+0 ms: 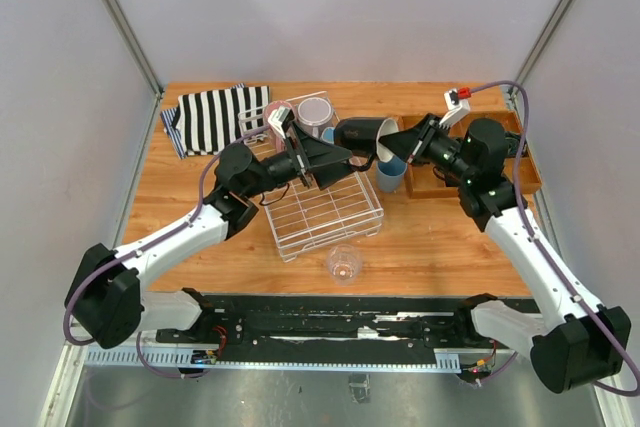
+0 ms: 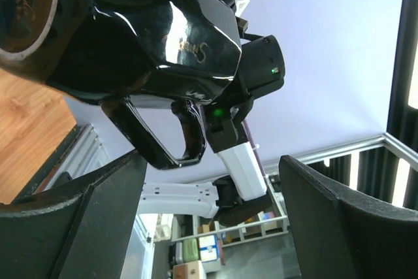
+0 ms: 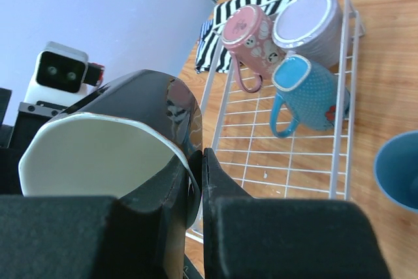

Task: Load the cups into the dish rack

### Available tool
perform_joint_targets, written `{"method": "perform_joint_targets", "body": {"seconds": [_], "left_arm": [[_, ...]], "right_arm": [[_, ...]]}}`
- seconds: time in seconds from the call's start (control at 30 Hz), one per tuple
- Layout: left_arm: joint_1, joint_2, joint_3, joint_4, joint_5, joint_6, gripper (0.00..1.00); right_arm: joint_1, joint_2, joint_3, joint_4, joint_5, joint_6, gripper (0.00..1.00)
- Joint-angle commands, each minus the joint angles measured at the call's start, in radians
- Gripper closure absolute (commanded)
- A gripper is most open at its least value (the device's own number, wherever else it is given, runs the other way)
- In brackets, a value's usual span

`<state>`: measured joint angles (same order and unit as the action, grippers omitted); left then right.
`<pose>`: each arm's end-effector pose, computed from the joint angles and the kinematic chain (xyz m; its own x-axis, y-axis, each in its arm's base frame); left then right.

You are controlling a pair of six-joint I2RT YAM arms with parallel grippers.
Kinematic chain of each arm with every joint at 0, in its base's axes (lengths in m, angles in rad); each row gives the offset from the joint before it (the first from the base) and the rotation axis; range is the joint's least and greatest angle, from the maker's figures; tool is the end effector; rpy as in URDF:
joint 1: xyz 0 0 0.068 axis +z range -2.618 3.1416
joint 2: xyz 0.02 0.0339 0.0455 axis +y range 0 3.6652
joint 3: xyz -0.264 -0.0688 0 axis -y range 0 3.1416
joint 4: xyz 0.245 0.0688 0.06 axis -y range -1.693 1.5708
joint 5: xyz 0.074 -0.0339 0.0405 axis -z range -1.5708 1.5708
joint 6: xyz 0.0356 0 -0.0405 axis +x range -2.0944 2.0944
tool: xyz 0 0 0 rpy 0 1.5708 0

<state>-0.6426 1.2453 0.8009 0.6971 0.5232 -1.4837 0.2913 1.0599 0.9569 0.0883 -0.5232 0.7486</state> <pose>0.2168 -0.1845 0.3387 -0.8856 -0.4150 -0.2087 0.2782 -0.1142 -0.9537 0.2302 0.0876 0.3767 -0.5053 0.4640 -0.7276 -0.5233 0.5056 0.6859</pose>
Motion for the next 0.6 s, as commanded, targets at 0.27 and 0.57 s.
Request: {"method": "perform_joint_targets", "body": {"seconds": [0.27, 0.57], "left_arm": [[0.003, 0.03, -0.003, 0.113, 0.023, -0.094, 0.14], [0.003, 0.027, -0.02, 0.204, 0.001, -0.137, 0.36]], "right_arm": [[0.157, 0.055, -0.028, 0.451, 0.039, -0.038, 0.99], [0.166, 0.07, -0.146, 0.658, 0.082, -0.015, 0.99]]}}
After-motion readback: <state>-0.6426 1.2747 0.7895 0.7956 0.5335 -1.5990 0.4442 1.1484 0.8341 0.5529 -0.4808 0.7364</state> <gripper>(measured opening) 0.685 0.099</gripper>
